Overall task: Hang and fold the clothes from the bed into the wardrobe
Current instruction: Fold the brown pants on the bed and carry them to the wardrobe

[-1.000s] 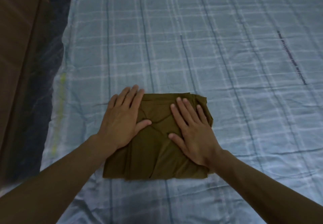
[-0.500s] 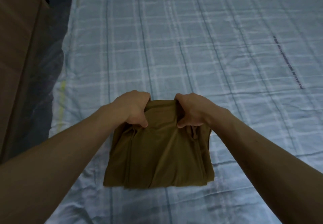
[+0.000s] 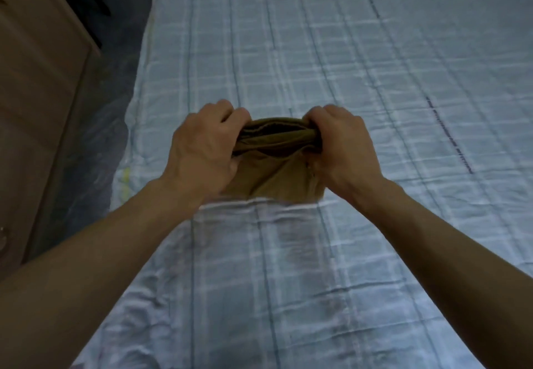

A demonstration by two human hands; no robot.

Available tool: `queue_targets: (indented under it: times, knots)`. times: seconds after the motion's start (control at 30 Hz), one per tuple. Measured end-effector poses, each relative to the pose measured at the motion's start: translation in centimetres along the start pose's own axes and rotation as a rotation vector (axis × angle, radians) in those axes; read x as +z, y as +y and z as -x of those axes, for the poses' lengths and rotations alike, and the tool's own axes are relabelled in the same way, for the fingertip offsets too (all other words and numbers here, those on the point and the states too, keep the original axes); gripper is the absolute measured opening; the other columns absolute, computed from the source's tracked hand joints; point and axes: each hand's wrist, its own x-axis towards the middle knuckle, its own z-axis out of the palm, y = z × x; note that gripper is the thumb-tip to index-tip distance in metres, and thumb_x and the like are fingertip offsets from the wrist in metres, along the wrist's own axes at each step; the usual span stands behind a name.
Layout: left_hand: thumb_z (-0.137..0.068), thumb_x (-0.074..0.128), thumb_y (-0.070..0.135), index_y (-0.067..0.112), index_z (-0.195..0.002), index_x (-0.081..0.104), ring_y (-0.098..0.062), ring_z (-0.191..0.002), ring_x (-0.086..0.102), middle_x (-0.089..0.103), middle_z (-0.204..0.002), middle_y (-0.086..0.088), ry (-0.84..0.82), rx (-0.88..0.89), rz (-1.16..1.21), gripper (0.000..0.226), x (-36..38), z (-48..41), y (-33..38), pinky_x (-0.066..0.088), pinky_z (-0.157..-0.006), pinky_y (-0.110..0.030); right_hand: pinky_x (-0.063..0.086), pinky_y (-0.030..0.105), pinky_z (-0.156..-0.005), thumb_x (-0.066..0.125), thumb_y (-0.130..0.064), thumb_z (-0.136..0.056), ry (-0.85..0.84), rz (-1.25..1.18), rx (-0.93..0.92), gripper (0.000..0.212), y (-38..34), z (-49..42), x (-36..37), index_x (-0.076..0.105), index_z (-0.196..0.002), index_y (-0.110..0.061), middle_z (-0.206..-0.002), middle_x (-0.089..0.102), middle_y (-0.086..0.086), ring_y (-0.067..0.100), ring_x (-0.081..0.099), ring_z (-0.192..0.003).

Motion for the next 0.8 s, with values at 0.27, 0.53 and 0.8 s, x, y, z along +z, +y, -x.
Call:
queue_targets:
  times: [0.27,0.53,0.8]
  knots:
    - [-0.057,0.061,-0.014,0.003,-0.096,0.069,-0.036,-0.084,0.059,0.064,-0.098,-0.017,0.217,0.055,0.001,0.043,-0.6,4.6,1.6,0.048,-0.063,-0.044,0.031,0.036,-0.064,0.06,0.006,-0.063,0.206,0.082,-0.141,0.028,-1.2,4.2,0.8,0.059,-0.086,-0.011,-0.084,0.054,0.006,0.029,0.049,-0.077]
    - [-0.031,0.082,-0.003,0.014,-0.09,0.066,-0.027,-0.07,0.059,0.061,-0.086,-0.007,-0.422,0.114,-0.096,0.064,7.3,15.3,3.8,0.042,-0.053,-0.033,0.037,0.033,-0.066,0.073,-0.015,-0.062,-0.47,0.149,-0.174,0.039,1.0,16.1,9.0,0.057,-0.098,-0.017,-0.093,0.053,0.002,0.023,0.05,-0.081]
    - [-0.078,0.042,0.076,0.031,-0.11,0.053,-0.015,-0.101,0.044,0.049,-0.108,0.01,-0.667,-0.022,-0.037,0.056,5.9,15.7,3.1,0.037,-0.087,-0.037,0.042,0.03,-0.064,0.045,-0.067,-0.087,-0.571,0.009,-0.066,0.042,0.1,13.7,6.3,0.054,-0.094,-0.026,-0.086,0.051,-0.008,0.012,0.049,-0.075]
